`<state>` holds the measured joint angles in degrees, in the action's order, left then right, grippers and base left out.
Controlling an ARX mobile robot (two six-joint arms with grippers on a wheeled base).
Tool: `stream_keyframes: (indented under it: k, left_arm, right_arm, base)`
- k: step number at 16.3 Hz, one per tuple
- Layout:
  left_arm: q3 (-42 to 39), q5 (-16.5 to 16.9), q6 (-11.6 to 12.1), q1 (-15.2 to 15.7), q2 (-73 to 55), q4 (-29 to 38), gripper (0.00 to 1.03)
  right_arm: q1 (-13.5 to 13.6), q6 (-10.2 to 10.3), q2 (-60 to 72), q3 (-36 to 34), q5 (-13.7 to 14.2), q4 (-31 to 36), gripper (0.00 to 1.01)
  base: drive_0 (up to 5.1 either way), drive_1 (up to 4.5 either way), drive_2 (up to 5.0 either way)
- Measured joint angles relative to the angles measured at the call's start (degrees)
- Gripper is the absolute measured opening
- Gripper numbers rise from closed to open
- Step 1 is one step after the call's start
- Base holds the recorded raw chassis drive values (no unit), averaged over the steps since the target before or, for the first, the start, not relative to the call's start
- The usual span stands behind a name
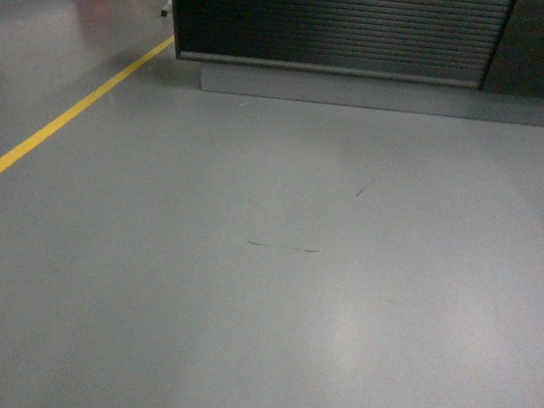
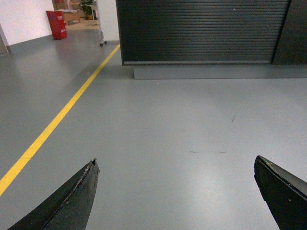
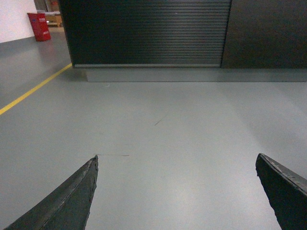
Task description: Place dark red mango on scale at checkout
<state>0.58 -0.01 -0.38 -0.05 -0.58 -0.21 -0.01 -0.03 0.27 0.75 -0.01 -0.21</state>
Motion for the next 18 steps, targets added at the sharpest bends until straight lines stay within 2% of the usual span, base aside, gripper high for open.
stream_keyframes:
  k: [8,18]
  left_arm:
    - [0.0,0.0,0.0,0.0,0.0,0.0,0.98]
    - [0.0,0.0,0.0,0.0,0.0,0.0,0.98]
  right_arm:
    - [0.0,0.0,0.0,0.0,0.0,0.0,0.98]
    - [0.0,0.0,0.0,0.0,0.0,0.0,0.98]
  base:
    - [0.0,0.26,-0.3]
    - [0.0,4.26,-4.3]
